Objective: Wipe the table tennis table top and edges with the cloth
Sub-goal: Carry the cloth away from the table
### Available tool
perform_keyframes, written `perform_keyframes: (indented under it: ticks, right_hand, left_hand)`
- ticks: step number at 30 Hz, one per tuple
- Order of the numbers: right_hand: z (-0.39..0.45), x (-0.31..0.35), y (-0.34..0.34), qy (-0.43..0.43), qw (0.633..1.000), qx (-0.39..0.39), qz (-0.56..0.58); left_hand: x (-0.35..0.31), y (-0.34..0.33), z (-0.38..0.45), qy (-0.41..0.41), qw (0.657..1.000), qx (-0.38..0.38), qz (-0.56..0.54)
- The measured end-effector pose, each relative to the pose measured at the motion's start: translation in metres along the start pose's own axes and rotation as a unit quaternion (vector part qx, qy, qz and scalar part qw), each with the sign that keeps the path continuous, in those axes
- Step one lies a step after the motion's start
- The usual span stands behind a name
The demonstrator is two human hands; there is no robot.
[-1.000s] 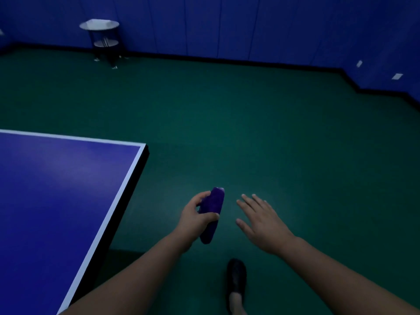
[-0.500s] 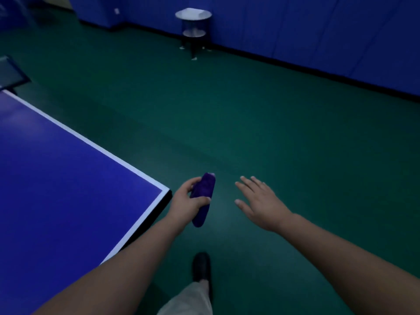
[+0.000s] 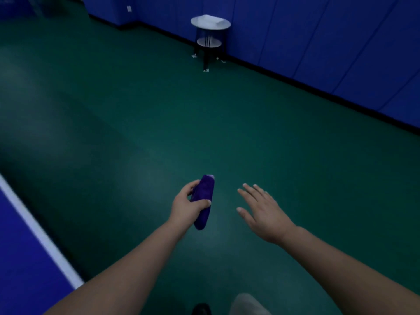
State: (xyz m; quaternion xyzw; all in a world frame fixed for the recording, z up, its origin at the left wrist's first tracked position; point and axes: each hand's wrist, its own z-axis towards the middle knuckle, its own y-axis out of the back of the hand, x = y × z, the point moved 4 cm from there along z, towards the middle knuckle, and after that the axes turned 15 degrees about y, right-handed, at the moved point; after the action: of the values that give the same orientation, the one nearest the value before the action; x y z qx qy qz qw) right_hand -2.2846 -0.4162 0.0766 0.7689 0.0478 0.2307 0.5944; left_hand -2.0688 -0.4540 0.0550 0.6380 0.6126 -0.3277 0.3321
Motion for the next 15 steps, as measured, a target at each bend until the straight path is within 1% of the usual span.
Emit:
perform_keyframes:
  ticks: [4, 6, 9, 12, 15]
  right_hand:
    - [0.086, -0.059, 0.024, 0.0, 1.0, 0.016, 0.003]
    - [0.142, -0.093, 0.032, 0.014, 1.0, 0.023, 0.003]
    - [0.231, -0.142, 0.045, 0.047, 0.998, 0.029, 0.0]
    - [0.327, -0.183, 0.075, 0.067, 0.997, 0.041, 0.014]
    - [0.413, -0.208, 0.105, 0.096, 0.993, 0.07, 0.004]
  left_hand:
    - [-0.055, -0.021, 0.085, -0.008, 0.999, 0.015, 0.037]
    - [-0.082, -0.028, 0.142, -0.007, 0.998, 0.01, 0.065]
    - [-0.127, -0.033, 0.228, -0.001, 0.994, -0.014, 0.112]
    - [-0.179, -0.03, 0.31, 0.014, 0.986, -0.049, 0.156]
    - [-0.225, -0.017, 0.377, 0.009, 0.969, -0.084, 0.231]
